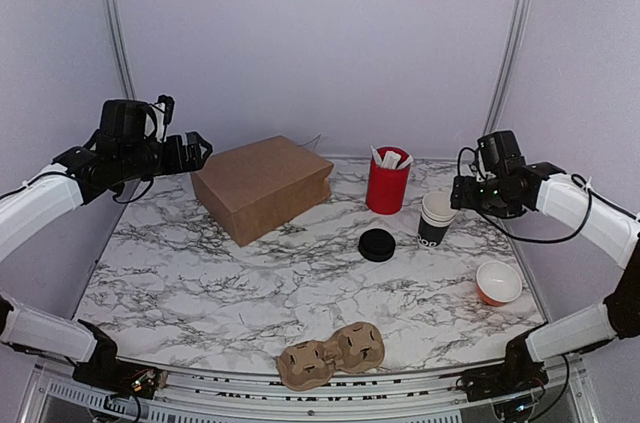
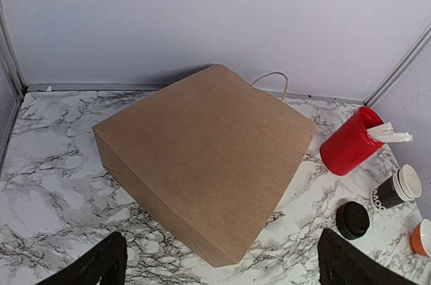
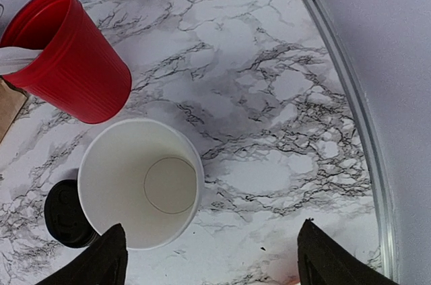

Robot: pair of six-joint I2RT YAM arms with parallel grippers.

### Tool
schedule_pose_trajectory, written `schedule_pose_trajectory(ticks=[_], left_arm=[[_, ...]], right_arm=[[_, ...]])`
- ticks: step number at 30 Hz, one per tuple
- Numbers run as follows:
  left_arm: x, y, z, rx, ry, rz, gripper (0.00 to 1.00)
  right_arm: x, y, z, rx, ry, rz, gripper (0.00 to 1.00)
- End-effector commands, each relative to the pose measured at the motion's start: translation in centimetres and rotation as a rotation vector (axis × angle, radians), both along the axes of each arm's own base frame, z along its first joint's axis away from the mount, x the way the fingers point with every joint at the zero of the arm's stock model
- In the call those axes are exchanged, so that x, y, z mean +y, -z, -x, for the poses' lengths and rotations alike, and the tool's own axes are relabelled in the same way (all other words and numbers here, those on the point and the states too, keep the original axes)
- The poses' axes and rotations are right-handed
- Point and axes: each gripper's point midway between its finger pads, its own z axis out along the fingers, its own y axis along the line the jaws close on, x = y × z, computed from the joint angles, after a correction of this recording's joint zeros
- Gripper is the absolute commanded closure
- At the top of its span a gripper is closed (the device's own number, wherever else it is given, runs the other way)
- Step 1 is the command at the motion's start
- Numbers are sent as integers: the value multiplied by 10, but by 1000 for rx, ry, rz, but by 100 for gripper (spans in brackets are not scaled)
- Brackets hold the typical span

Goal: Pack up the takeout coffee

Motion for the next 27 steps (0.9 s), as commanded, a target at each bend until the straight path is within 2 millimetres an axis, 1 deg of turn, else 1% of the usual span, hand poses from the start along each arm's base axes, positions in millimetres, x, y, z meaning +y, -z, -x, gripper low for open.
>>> schedule_pose_trajectory(ticks=[1, 4, 7, 11, 14, 19, 23, 26, 27], left_arm=[[-12, 3, 1, -24, 41, -111, 1], [-10, 0, 7, -48, 55, -136, 1], [-7, -7, 16, -95, 62, -133, 1], [-5, -14, 26, -147, 81, -120, 1], [-2, -21, 30, -171, 70, -114, 1], [3, -25, 34, -183, 47, -90, 1], [4, -32, 37, -205, 43, -72, 1], [4, -36, 39, -217, 40, -61, 1], [5, -37, 39, -220, 36, -59, 1]], right_arm=[[7, -1, -12, 4, -28, -83, 19], [2, 6, -18, 31, -18, -101, 29], [-3, 6, -27, 33, -3, -103, 38], [0, 7, -39, 35, -10, -108, 50], [4, 12, -46, 50, -18, -122, 56], [4, 24, -51, 80, -12, -109, 63], [4, 32, -55, 102, -15, -100, 68], [7, 32, -58, 103, -19, -116, 73], [8, 31, -59, 100, -18, -120, 76]])
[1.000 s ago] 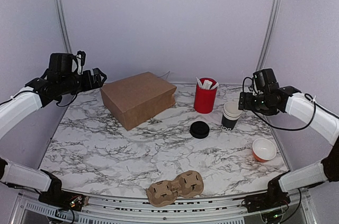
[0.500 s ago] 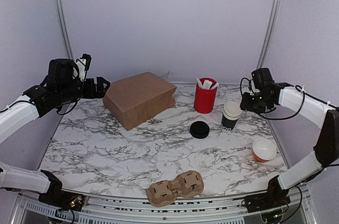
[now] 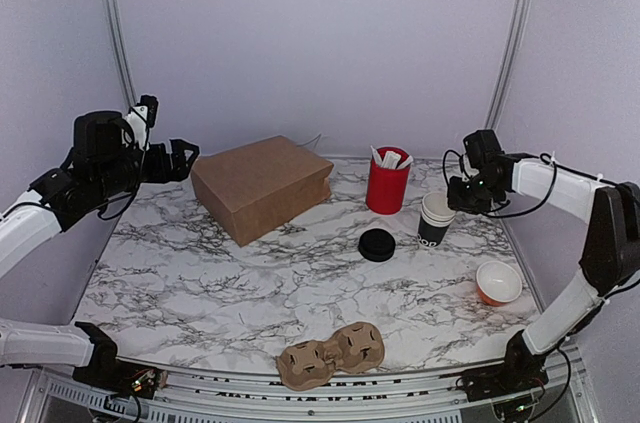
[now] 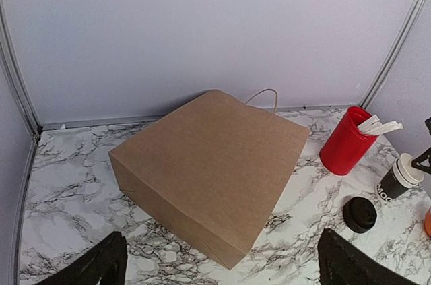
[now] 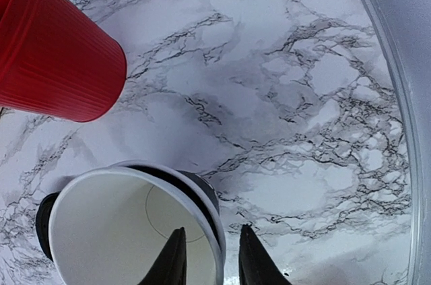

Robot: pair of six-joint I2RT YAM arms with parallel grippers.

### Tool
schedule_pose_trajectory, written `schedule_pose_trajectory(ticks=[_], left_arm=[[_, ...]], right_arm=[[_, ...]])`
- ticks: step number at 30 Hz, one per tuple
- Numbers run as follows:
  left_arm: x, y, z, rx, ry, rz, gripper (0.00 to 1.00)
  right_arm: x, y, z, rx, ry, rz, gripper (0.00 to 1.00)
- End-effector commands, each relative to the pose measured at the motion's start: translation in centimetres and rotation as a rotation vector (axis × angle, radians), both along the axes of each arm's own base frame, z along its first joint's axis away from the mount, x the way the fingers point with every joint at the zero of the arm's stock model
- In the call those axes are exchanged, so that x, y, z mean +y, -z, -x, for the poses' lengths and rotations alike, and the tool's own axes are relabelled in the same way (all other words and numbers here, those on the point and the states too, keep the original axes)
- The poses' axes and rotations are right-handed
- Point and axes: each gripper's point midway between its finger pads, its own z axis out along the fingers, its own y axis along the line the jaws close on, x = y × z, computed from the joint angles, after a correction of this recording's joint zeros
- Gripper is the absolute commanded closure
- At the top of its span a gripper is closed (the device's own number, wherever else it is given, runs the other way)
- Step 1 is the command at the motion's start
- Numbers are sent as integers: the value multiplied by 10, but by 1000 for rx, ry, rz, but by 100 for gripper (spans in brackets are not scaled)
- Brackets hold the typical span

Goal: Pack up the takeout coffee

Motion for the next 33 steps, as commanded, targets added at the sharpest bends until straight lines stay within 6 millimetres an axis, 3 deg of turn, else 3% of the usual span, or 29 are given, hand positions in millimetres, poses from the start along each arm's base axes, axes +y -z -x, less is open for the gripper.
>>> schedule_pose_trajectory(ticks=[1, 7, 15, 28, 33], left_arm=[[4, -16, 3, -58, -18, 34, 1], [9, -21, 7, -81, -32, 43, 1], [8, -23, 7, -84, -29, 52, 1], [9, -21, 6, -78, -32, 63, 1], [11, -21, 4, -78, -37, 71, 1]], right_arm=[[3, -22, -16, -63, 6, -30, 81], [5, -28, -17, -60, 0, -35, 100], [5, -51, -15, -94, 6, -49, 100], [0, -111, -8, -197, 4, -41, 100], [9, -138, 1, -250, -53, -58, 100]])
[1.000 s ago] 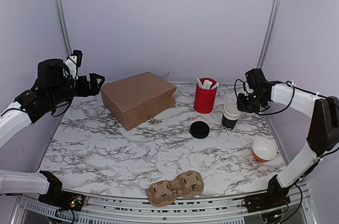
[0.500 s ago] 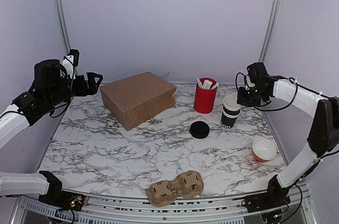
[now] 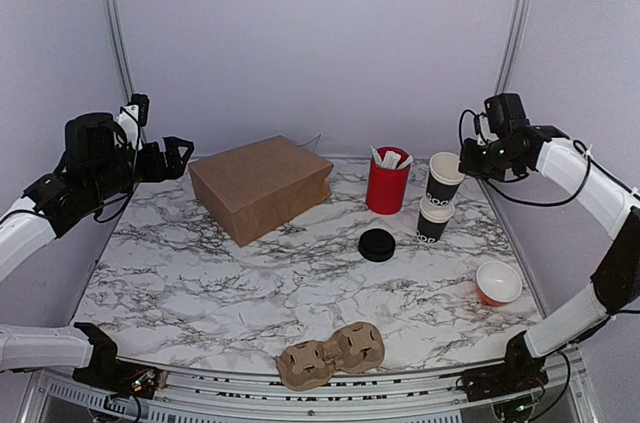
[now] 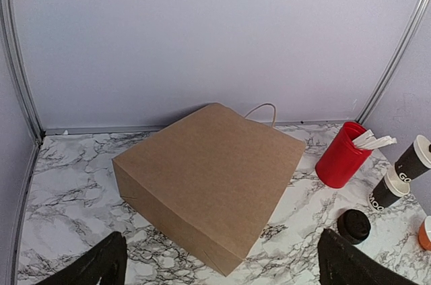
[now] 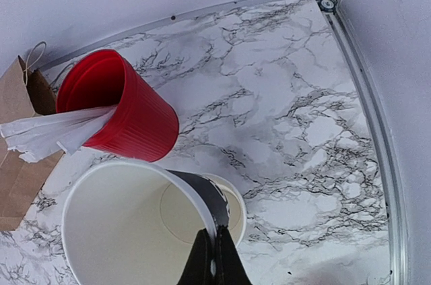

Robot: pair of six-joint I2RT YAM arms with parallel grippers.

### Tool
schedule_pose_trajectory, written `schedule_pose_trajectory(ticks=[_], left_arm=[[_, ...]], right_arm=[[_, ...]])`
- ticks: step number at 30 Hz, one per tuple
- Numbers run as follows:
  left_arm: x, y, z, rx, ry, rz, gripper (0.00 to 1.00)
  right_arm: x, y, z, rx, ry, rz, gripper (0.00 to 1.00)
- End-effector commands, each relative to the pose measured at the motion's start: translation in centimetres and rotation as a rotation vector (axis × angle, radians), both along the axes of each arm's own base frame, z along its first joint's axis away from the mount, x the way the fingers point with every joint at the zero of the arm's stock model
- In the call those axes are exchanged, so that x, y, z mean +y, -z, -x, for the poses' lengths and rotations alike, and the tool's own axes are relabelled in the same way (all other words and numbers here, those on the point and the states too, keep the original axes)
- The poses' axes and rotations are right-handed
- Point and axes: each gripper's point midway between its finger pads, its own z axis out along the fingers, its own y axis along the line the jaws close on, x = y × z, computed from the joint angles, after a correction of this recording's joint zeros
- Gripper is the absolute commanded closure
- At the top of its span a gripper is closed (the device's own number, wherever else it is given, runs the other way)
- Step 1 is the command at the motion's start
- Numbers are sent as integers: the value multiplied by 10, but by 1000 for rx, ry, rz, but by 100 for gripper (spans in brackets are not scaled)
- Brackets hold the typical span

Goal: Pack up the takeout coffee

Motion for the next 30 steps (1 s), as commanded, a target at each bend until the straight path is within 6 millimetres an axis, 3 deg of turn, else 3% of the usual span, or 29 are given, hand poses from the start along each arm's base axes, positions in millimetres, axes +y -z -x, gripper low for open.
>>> schedule_pose_trajectory(ticks=[1, 6, 9, 13, 24, 30], left_arm=[[4, -8, -2, -33, -13, 29, 1], [6, -9, -3, -34, -17, 36, 1], [8, -9, -4, -33, -20, 39, 1], [8, -9, -3, -34, -19, 42, 1], [7, -4, -7, -25, -4, 41, 1], [9, -3, -7, -25, -8, 42, 1]], right_arm=[[7, -42, 10, -83, -51, -9, 100], [32, -73, 24, -133, -108, 18, 100], [59, -94, 34, -161, -168, 4, 100], [96, -97, 49, -147, -270, -55, 100], [216, -53, 76, -97, -548, -79, 100], [261, -10, 78, -41, -637, -89, 100]])
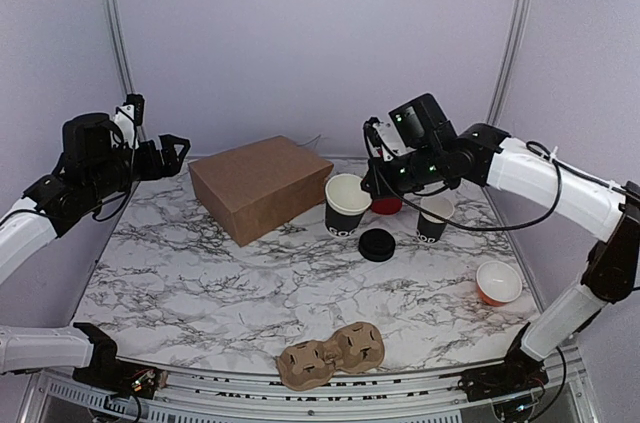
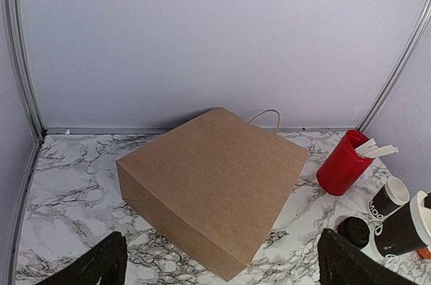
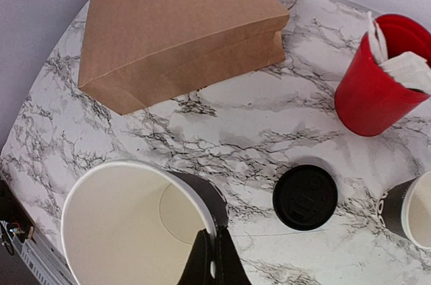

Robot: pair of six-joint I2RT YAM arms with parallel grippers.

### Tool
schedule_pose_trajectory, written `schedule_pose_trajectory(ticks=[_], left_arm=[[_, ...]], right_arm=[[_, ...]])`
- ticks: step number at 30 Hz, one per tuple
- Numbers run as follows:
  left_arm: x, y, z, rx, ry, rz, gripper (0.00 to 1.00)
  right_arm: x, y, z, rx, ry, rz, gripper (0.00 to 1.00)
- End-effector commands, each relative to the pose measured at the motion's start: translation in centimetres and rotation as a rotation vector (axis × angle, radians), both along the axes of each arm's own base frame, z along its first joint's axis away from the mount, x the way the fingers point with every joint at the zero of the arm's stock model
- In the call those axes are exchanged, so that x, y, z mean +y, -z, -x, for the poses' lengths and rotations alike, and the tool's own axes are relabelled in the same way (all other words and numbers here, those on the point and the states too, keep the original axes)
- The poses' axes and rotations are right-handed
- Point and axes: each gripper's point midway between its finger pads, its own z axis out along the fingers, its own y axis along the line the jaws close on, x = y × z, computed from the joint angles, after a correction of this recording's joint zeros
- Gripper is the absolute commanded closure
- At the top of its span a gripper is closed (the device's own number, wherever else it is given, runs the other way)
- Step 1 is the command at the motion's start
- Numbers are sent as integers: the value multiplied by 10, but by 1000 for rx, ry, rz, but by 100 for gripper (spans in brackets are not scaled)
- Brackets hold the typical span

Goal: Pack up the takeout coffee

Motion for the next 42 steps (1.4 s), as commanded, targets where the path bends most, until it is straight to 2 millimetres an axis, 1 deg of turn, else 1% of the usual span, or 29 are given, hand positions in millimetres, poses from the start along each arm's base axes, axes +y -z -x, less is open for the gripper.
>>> schedule_pose_trajectory(ticks=[1, 3, 4, 5, 6, 10, 13, 18, 23, 27, 30, 32, 37, 38, 40, 42], left_arm=[[-1, -3, -2, -20, 9, 13, 1], [-1, -3, -1, -19, 10, 16, 1], [-1, -3, -1, -19, 10, 17, 1], [-1, -3, -1, -20, 11, 18, 1], [-2, -4, -1, -20, 15, 20, 1], [-2, -3, -1, -18, 18, 23, 1], [-1, -5, 0, -23, 16, 24, 1], [-1, -4, -2, -18, 15, 27, 1], [1, -2, -4, -11, 13, 38, 1], [3, -3, -5, -10, 15, 49, 1], [5, -3, -5, -10, 9, 51, 1], [5, -4, -5, -13, 7, 52, 1], [7, -4, -6, -12, 4, 55, 1], [7, -4, -6, -12, 4, 55, 1], [8, -3, -6, -10, 2, 56, 1], [7, -3, -6, -9, 6, 56, 1]], right_arm=[[35, 16, -3, 1, -52, -39, 100], [49, 32, 1, 14, -79, -19, 100], [52, 39, -1, 13, -80, -9, 100], [63, 45, 7, 10, -108, 1, 100], [68, 55, 8, 14, -114, 13, 100], [80, 81, 11, 43, -130, -29, 100], [84, 98, 11, 64, -127, -37, 100], [87, 111, 11, 75, -125, -20, 100], [87, 121, 15, 87, -131, 1, 99], [87, 123, 15, 93, -136, 12, 86], [88, 123, 16, 98, -141, 21, 74], [87, 120, 15, 94, -141, 26, 68], [83, 101, 11, 56, -123, 36, 56], [81, 96, 10, 46, -118, 37, 55], [78, 86, 8, 23, -107, 42, 52], [71, 77, 5, -9, -89, 60, 45]])
